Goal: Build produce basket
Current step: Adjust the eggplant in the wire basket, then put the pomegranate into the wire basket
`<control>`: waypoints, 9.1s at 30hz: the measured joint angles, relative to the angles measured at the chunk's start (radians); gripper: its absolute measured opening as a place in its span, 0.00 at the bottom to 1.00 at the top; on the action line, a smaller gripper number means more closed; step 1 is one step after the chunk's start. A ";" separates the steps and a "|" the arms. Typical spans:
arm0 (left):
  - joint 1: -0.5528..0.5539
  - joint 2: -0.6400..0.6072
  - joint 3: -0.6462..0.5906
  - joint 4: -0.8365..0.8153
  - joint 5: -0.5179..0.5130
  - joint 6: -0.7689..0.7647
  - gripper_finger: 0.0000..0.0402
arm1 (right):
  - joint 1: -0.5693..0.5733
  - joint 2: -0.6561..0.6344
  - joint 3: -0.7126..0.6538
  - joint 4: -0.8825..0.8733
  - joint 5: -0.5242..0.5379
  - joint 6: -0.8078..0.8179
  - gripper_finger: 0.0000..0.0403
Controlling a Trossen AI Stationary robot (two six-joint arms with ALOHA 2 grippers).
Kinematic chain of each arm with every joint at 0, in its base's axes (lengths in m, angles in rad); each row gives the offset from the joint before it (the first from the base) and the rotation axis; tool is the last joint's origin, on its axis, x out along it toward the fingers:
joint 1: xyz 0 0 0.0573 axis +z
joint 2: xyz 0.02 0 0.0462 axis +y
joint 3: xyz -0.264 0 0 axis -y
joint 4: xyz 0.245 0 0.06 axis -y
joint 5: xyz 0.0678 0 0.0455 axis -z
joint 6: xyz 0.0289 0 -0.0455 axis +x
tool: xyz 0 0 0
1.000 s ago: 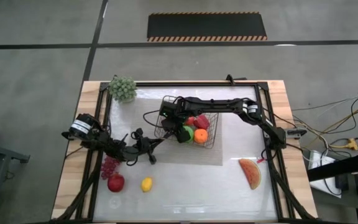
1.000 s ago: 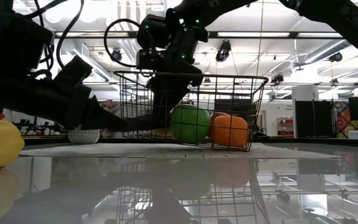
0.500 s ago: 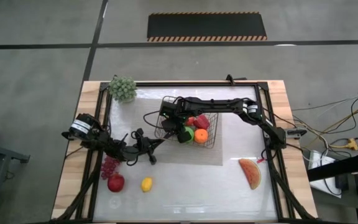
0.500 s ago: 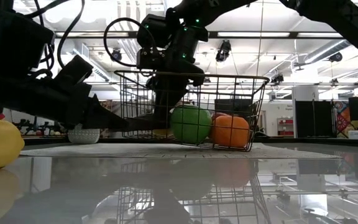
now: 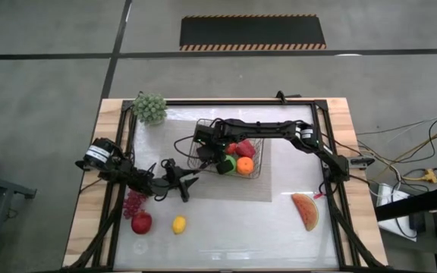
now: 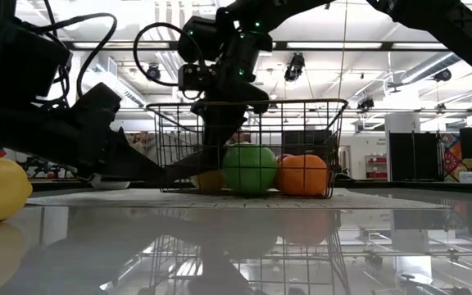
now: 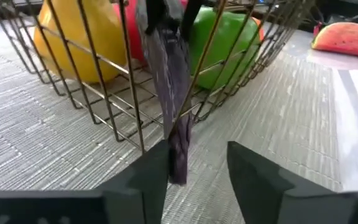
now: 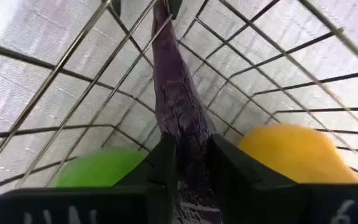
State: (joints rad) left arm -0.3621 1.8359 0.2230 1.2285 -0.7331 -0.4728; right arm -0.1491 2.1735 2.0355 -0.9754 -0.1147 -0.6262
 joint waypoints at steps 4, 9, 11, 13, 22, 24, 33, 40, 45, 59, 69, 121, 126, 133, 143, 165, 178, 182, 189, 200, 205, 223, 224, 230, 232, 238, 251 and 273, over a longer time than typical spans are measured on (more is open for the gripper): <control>0.000 0.000 -0.013 -0.006 0.022 -0.024 0.38 | 0.005 0.000 0.009 -0.036 0.077 -0.009 0.16; -0.002 0.000 -0.021 -0.008 0.040 -0.047 0.38 | 0.006 -0.002 0.010 -0.062 0.132 -0.003 0.16; -0.001 0.000 -0.021 -0.007 0.044 -0.047 0.38 | 0.014 -0.004 0.013 -0.069 0.191 -0.011 0.16; -0.001 0.000 -0.022 -0.008 0.044 -0.047 0.38 | 0.020 -0.004 0.022 -0.094 0.235 -0.027 0.16; -0.001 -0.015 -0.035 -0.007 0.044 -0.046 0.38 | 0.033 -0.004 0.075 -0.174 0.314 -0.073 0.16; -0.001 -0.032 -0.040 -0.007 0.047 -0.045 0.38 | 0.034 -0.004 0.089 -0.184 0.324 -0.073 0.16; 0.000 -0.153 -0.083 -0.008 0.083 -0.011 0.38 | 0.036 -0.004 0.117 -0.134 0.288 0.025 0.19; 0.000 -0.325 -0.109 -0.017 0.224 0.029 0.38 | 0.042 -0.004 0.138 -0.192 0.398 -0.003 0.19; 0.000 -0.462 -0.054 -0.219 0.250 0.084 0.38 | 0.042 -0.010 0.191 -0.300 0.430 -0.010 0.18; -0.007 -0.811 0.283 -1.110 0.562 0.059 0.38 | 0.056 -0.161 0.202 -0.362 0.402 0.092 0.18; 0.097 -0.768 0.631 -1.729 0.362 0.553 0.32 | 0.071 -0.332 0.201 -0.434 0.304 0.269 0.18; 0.255 -0.776 0.636 -1.601 0.673 0.622 0.14 | 0.096 -0.431 -0.105 -0.275 0.159 0.611 0.18; 0.226 -0.823 0.635 -1.516 0.620 0.617 0.14 | 0.050 -0.352 -0.194 -0.245 0.159 0.580 0.18; 0.205 -0.821 0.629 -1.489 0.619 0.619 0.14 | 0.008 -0.267 -0.224 -0.242 0.164 0.528 0.18; 0.205 -0.815 0.564 -1.428 0.597 0.620 0.14 | 0.004 -0.271 -0.222 -0.183 0.167 0.551 0.23; 0.202 -0.809 0.554 -1.412 0.588 0.494 0.14 | -0.004 -0.316 -0.224 -0.263 0.168 0.574 0.34; 0.066 -0.808 0.555 -1.468 0.588 0.102 0.14 | 0.114 -0.531 -0.245 -0.214 0.168 0.599 0.26; 0.002 -0.807 0.555 -1.472 0.555 0.029 0.14 | 0.169 -0.629 -0.331 -0.100 0.167 0.595 0.24; -0.066 -0.715 0.572 -1.505 0.512 -0.104 0.14 | 0.260 -0.806 -0.589 0.186 0.168 0.579 0.20; -0.183 -0.475 0.828 -2.076 0.726 -0.494 0.14 | 0.341 -0.998 -0.975 0.672 0.167 0.538 0.16; -0.263 -0.443 0.925 -2.272 0.834 -0.668 0.14 | 0.339 -1.029 -1.061 0.788 0.168 0.537 0.16; -0.415 -0.459 0.911 -2.427 0.998 -1.353 0.62 | 0.339 -1.012 -1.112 0.856 0.166 0.485 0.15; -0.418 -0.459 0.905 -2.424 0.996 -1.381 0.65 | 0.339 -1.012 -1.113 0.854 0.166 0.474 0.15; -0.420 -0.453 0.830 -2.368 0.955 -1.501 0.77 | 0.339 -1.013 -1.120 0.840 0.165 0.432 0.15; -0.420 -0.449 0.798 -2.289 0.959 -1.511 0.78 | 0.339 -1.014 -1.120 0.821 0.164 0.430 0.15; -0.420 -0.431 0.746 -2.216 0.986 -1.538 0.78 | 0.339 -1.014 -1.120 0.801 0.164 0.430 0.15; -0.419 -0.364 0.714 -2.207 0.968 -1.492 0.78 | 0.339 -1.014 -1.120 0.807 0.164 0.432 0.15; -0.259 -0.425 0.742 -2.347 0.675 -1.115 0.78 | 0.338 -1.014 -1.120 0.840 0.166 0.451 0.15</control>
State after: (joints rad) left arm -0.6213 1.4111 0.9650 -1.1182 -0.0582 -1.5873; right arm 0.1894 1.1595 0.9154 -0.1356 0.0513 -0.1756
